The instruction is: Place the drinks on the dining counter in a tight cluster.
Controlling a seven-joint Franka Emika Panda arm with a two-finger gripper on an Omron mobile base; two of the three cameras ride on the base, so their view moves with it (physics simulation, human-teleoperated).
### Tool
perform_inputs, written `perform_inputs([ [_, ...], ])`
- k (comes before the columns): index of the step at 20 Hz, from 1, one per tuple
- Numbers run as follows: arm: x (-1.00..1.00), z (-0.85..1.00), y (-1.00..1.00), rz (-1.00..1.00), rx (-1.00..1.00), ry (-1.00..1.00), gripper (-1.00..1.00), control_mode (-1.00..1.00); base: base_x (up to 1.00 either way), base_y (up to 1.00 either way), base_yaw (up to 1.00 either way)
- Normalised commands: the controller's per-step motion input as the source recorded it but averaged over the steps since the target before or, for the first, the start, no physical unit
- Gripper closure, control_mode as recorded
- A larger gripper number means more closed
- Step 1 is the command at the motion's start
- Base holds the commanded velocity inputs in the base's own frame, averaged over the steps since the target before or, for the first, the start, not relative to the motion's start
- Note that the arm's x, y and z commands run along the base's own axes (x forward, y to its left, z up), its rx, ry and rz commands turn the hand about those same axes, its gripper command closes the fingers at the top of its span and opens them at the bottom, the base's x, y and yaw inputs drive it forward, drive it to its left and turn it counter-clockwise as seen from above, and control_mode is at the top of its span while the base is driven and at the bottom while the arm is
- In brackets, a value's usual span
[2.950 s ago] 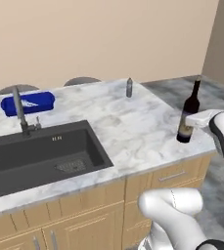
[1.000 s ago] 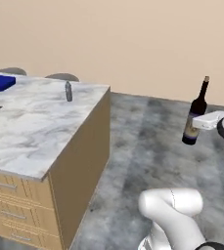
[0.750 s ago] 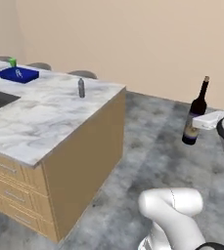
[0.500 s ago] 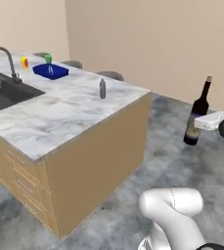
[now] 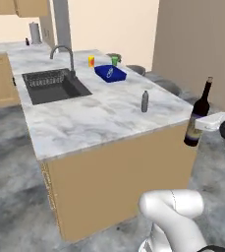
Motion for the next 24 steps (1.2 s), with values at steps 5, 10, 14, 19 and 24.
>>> perform_inputs([
  [5,0.00,0.00,0.00,0.00,0.00,0.00,1.00,1.00,0.72,-0.91,0.57],
  [10,0.00,0.00,0.00,0.00,0.00,0.00,1.00,1.00,0.37,-0.98,0.28],
  [14,0.00,0.00,0.00,0.00,0.00,0.00,1.00,1.00,0.46,-0.67,0.15],
  [19,0.00,0.00,0.00,0.00,0.00,0.00,1.00,1.00,0.76,-0.26,0.04],
  [24,0.00,0.00,0.00,0.00,0.00,0.00,1.00,1.00,0.92,-0.08,0.10],
])
